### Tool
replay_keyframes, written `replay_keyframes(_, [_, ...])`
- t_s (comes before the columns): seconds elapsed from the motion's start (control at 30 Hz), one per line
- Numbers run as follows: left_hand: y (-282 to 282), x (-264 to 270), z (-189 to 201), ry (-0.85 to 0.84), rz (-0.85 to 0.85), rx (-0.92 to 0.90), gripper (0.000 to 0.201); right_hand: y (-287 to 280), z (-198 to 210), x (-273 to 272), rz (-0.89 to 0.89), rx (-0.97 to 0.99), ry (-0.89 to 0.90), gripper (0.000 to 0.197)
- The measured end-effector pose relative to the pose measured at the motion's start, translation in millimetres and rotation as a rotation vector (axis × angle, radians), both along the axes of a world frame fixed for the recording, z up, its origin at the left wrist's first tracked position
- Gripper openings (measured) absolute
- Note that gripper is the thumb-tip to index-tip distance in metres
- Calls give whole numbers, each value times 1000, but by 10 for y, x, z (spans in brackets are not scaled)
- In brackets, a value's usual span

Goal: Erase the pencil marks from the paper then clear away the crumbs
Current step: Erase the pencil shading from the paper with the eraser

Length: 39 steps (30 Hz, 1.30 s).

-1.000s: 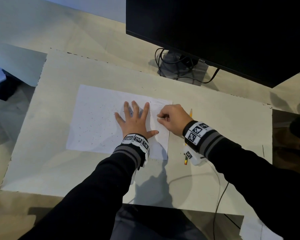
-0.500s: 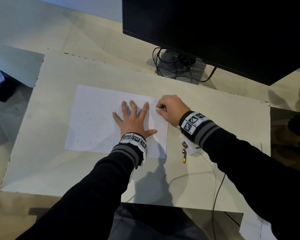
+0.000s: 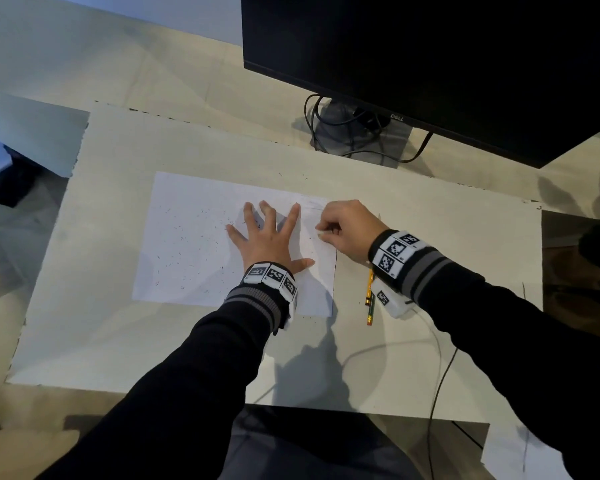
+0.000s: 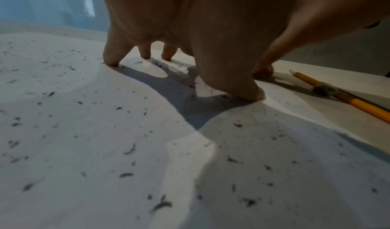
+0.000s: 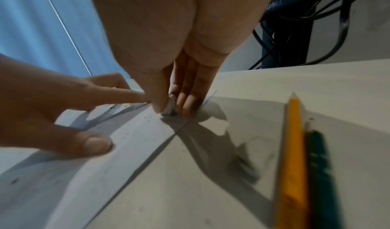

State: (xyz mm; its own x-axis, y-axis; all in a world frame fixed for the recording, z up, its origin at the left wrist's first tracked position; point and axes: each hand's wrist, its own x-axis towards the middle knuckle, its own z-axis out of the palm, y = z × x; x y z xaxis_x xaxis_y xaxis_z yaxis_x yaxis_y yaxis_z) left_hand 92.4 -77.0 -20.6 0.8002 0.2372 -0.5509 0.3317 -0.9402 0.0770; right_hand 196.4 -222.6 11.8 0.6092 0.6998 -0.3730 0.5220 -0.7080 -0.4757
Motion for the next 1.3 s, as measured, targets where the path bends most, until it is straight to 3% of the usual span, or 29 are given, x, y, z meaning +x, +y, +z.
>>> replay_keyframes(0.13, [0,4,0,-3,-3,9,109,-70,76,31,100,-138,62,6])
replay_keyframes(0.23, [-7,9,-19,-9,-7,21,107,65,38,127,59,-72,-45,7])
replay_keyframes(0.33, [1,3,-25,-6,-10,20,107,7,-21,58,-15,6,-40,3])
replay_keyframes(0.5, [-7,-5,-32,-20,-10,37,109,-127,57,4,72,-124,60,7])
replay_keyframes(0.63, [-6,-11,-29,-10,-16,42,108,9,31,135,-10,-55,-34,6])
replay_keyframes(0.83, [-18,2,3,-12,-67,23,106,-172,43,-18,13,-123,82,6])
replay_keyframes(1.0, [-50,44,82,50,-75,37,121,11,99,84,12,-9,-42,5])
replay_keyframes(1.2, [8,33,101,41,-119,41,127,-301,-30,-104,87,-51,66,1])
replay_keyframes(1.3, [52,17,86,43,-160,41,128,-326,20,-48,117,-89,82,8])
